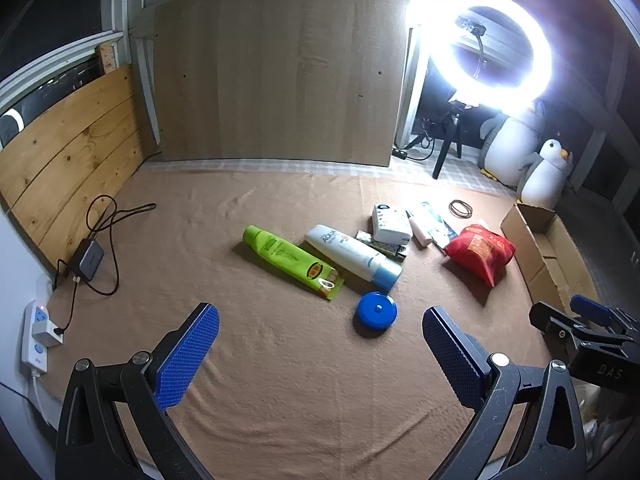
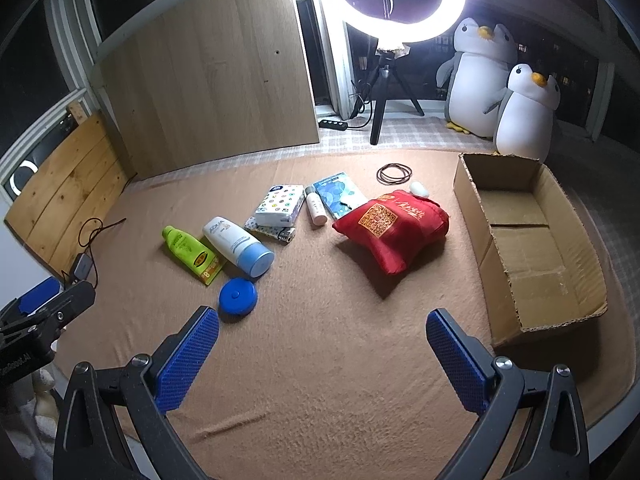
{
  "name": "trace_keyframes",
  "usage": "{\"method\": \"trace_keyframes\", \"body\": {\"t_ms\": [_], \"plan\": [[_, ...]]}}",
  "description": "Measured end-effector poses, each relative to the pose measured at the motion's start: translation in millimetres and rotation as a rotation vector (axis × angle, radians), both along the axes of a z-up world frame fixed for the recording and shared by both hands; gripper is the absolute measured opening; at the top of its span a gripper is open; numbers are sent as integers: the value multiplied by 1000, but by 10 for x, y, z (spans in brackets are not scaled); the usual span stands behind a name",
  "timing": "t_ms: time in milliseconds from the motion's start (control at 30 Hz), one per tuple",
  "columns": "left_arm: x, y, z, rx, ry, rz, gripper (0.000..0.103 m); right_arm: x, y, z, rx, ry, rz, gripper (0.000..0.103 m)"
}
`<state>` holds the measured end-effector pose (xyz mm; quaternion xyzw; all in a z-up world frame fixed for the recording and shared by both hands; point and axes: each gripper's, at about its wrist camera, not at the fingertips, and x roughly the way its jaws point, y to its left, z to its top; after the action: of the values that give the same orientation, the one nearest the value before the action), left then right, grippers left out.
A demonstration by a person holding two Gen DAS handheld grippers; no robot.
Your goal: Organize objects
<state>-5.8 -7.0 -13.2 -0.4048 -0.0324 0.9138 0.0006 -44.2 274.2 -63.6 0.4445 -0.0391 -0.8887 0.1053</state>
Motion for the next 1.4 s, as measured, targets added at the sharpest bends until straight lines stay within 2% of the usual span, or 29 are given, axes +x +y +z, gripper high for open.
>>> {"method": "trace_keyframes", "body": {"t_ms": [1400], "plan": [[-10, 133, -29, -4, -4, 39, 103, 15, 51, -9, -6, -14, -1, 103]]}}
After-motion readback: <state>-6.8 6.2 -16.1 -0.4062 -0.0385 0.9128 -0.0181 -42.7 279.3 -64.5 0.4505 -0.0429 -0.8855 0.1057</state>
